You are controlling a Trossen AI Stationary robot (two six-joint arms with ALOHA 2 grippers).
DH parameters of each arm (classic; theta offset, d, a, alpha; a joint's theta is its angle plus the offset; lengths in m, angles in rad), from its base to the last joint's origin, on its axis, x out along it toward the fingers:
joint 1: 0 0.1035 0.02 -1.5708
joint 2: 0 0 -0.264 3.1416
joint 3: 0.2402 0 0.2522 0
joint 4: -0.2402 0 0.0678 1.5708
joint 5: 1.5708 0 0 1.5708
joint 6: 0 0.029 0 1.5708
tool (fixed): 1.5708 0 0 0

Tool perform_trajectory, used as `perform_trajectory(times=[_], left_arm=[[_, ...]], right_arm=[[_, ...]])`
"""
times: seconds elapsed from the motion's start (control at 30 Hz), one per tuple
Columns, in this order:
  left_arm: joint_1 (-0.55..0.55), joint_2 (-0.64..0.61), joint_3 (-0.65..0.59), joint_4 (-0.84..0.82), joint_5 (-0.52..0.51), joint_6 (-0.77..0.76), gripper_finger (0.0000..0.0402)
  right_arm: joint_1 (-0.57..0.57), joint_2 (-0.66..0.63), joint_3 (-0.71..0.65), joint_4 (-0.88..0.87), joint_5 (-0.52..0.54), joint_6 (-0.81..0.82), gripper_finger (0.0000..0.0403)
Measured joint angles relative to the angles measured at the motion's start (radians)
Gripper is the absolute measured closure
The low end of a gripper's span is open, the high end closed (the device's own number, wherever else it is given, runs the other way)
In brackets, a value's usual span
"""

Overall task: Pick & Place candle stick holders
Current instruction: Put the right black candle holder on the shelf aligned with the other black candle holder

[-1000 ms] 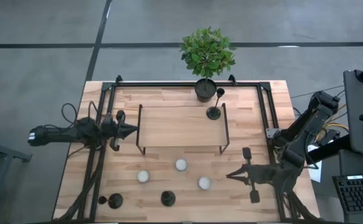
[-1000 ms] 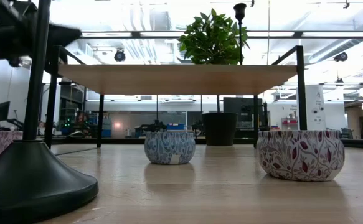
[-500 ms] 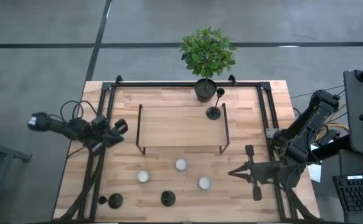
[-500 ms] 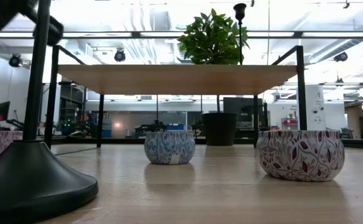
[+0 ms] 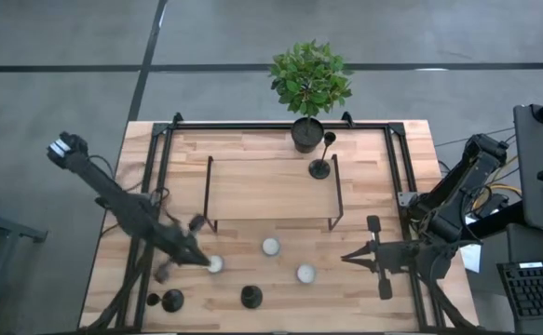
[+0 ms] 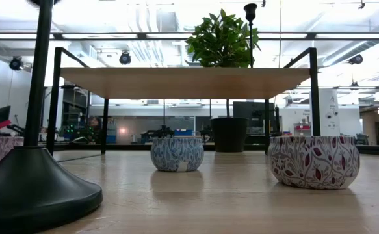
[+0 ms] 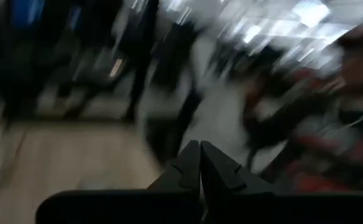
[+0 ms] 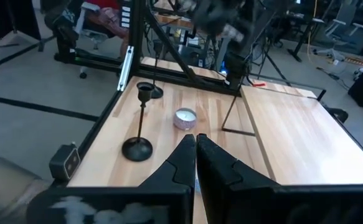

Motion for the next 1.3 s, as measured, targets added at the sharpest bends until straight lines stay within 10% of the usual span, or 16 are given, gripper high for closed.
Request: perform_trajectory(times=[0.27, 0.5, 0.93, 1.3], left_arm=[[-0.103, 0.275, 0.305, -0.586, -0.279, -0.299, 0.0392], [-0.113, 0.436, 0.388, -0.600, -0.272, -0.465, 0.0382], [-0.116, 0.605, 0.393, -0.525, -0.259, -0.565, 0.0229], [-0.115, 0.759, 0.396, -0.291, -0.268, -0.480, 0.0223]], right_arm=[[0.000, 0.000, -0.007, -0.002, 0.000, 0.020, 0.0394], [0.000, 0.000, -0.014, -0.005, -0.001, 0.032, 0.0394], [0.000, 0.000, -0.015, -0.005, -0.001, 0.032, 0.0394], [0.000, 0.000, -0.015, -0.005, -0.003, 0.036, 0.0394]])
